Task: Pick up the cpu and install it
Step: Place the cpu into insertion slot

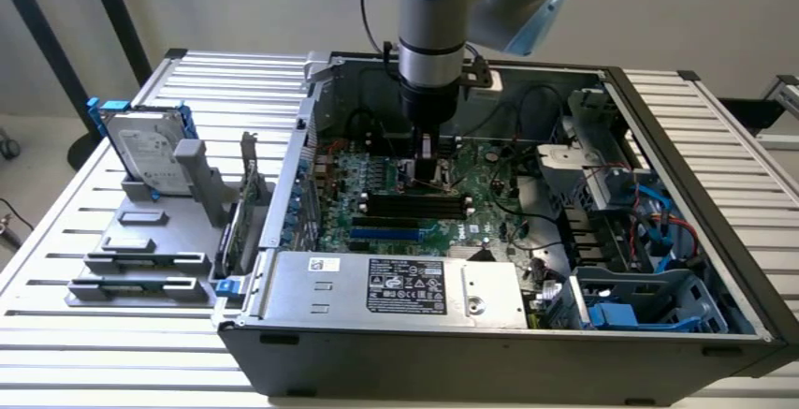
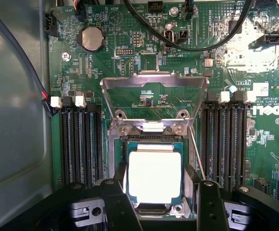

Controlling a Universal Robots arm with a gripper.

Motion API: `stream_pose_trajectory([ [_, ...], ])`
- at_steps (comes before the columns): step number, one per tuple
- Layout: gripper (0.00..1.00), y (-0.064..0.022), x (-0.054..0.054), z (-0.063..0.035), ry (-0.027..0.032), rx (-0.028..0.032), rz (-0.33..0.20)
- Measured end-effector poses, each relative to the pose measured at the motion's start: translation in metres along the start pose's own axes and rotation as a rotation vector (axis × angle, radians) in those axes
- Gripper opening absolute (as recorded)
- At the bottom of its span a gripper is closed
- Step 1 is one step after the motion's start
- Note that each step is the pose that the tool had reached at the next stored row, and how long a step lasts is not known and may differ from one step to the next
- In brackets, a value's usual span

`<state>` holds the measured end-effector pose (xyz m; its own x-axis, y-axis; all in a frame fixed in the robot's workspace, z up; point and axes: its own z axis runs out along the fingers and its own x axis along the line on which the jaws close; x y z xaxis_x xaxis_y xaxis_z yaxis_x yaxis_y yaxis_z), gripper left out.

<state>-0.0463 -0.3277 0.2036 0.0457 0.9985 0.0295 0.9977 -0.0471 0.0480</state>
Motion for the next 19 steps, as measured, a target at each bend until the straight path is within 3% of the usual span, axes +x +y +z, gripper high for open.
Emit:
stream_pose_trajectory([
  [19,0.55,-0.0013,0.002,0.0033,-0.0001,-0.0061,-0.006],
])
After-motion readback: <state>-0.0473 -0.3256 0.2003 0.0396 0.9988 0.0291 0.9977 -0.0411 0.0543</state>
